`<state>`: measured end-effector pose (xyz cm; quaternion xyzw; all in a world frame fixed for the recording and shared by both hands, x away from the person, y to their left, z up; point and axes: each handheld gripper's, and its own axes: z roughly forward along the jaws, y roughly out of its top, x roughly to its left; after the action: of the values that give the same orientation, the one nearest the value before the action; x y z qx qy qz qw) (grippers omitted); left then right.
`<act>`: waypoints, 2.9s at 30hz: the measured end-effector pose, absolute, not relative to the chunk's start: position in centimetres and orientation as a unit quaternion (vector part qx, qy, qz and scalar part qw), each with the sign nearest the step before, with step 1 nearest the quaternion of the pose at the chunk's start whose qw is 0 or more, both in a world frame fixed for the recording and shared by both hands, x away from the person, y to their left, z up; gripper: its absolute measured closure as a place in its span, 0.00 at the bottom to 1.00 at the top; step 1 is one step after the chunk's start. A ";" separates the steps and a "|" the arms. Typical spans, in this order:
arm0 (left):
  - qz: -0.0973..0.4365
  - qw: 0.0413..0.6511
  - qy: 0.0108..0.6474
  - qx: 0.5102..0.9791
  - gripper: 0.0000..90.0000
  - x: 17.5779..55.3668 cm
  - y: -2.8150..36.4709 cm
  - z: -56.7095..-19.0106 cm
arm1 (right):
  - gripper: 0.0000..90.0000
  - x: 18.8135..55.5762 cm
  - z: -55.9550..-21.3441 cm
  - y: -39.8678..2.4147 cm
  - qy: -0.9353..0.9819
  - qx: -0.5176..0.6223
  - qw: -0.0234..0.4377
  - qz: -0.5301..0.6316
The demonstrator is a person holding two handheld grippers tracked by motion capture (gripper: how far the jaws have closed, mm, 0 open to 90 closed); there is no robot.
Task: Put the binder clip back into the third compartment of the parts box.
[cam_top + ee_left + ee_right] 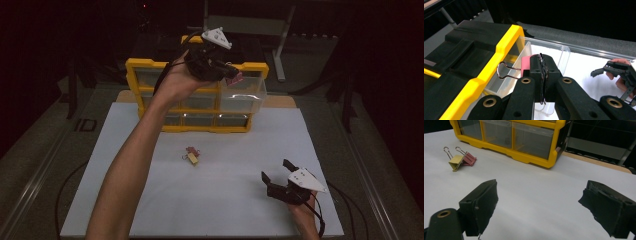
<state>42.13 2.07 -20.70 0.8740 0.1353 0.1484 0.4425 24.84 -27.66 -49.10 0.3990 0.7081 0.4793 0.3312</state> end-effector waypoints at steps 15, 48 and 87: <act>0.150 0.434 0.176 0.871 0.21 42.2 1.3 -21.1 | 0.13 24.8 -49.1 -27.7 0.708 0.398 0.332 0.479; 0.166 0.403 0.209 0.875 0.10 40.3 5.6 -27.2 | 0.13 24.9 -49.1 -27.8 0.706 0.401 0.335 0.477; 0.132 0.390 0.228 0.882 0.12 39.4 7.4 -33.2 | 0.13 24.8 -49.1 -27.7 0.708 0.401 0.334 0.476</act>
<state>39.38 7.44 -33.22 0.8822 0.2281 0.1324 0.3901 24.82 -27.71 -49.12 0.4013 0.7076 0.4759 0.3344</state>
